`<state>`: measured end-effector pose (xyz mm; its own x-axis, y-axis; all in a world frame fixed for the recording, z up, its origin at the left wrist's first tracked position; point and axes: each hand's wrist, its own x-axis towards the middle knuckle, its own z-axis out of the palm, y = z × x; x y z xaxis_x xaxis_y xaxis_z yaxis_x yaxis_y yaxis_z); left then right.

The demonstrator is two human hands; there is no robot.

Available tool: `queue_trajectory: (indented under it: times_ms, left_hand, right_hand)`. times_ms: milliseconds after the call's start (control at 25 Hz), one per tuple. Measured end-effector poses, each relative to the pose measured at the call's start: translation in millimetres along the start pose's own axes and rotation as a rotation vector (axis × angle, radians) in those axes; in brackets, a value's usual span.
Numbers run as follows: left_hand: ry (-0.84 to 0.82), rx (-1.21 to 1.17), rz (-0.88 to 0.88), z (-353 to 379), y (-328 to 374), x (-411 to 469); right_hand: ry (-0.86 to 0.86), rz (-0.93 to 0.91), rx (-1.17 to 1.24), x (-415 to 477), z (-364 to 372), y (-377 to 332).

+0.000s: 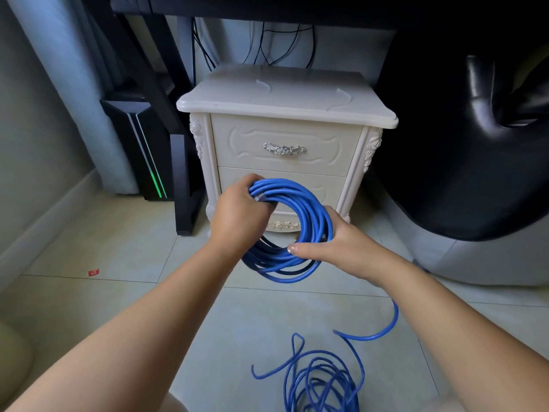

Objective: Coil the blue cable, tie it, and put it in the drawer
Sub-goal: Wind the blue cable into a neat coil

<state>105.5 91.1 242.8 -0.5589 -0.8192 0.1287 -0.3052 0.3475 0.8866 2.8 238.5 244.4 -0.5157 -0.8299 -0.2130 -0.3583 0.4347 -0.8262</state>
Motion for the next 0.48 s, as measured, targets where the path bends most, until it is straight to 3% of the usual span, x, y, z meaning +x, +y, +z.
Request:
queue_trajectory:
  times_ms: [240,480]
  left_hand:
    - [0.118,-0.466,-0.321,1,4,-4]
    - [0.173,-0.616,-0.459,8,6,-17]
  right_hand:
    - [0.045,0.003,0.263,3,13,-3]
    - [0.147,0.030,0.589,8,28,-6]
